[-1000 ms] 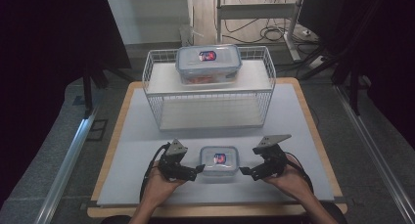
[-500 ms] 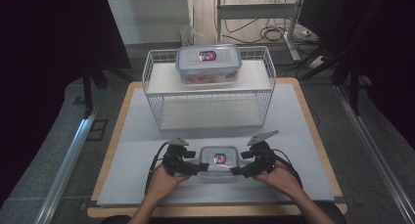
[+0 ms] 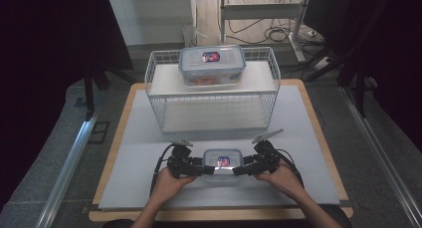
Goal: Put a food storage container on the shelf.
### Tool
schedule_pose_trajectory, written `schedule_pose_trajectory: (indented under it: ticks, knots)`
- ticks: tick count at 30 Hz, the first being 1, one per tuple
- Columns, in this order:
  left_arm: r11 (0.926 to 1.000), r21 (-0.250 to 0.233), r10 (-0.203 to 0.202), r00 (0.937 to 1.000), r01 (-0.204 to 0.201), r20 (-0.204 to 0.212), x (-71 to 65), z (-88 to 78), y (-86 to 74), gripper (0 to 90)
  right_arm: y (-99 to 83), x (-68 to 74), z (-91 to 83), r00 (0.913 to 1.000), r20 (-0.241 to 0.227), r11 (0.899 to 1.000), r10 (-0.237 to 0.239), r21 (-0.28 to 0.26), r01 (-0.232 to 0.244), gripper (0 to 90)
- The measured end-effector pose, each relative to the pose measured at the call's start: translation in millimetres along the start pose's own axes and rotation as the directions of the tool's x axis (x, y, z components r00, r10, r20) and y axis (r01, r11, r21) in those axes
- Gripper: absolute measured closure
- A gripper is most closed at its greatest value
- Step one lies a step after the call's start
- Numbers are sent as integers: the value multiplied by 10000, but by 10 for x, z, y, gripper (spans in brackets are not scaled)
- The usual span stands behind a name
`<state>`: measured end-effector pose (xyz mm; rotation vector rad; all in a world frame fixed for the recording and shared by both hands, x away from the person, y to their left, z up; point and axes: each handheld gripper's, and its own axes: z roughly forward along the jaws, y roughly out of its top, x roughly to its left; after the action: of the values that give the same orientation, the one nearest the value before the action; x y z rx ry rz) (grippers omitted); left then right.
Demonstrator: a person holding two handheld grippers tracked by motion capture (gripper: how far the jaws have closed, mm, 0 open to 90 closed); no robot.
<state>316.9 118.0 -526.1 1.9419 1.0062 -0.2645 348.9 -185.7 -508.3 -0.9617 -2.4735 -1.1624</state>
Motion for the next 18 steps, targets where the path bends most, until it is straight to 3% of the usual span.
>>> schedule_pose_trajectory:
  ticks: [3,7,10,15,18]
  knots:
    - [9999,-81,-86,10000,86,39,-9,-40,-14,367,-12,-6,-50,9999,54,9998,119,-154,-118,386]
    - [9993,-305,-231,9996,236,164,-16,-86,-59,423,-37,20,-88,9990,95,9986,430,-311,-426,449]
    - [9986,-426,-295,9991,307,303,-23,-117,-92,479,-82,21,-119,9971,-163,9964,741,-407,-747,506]
    - [9973,-609,-403,9987,421,302,-54,-143,-143,512,-128,-18,-135,9858,-680,9856,1537,-600,-1578,548]
    - [9951,-763,-601,9975,628,368,-60,-149,-166,524,-154,-9,-137,9835,-763,9830,1641,-705,-1695,552]
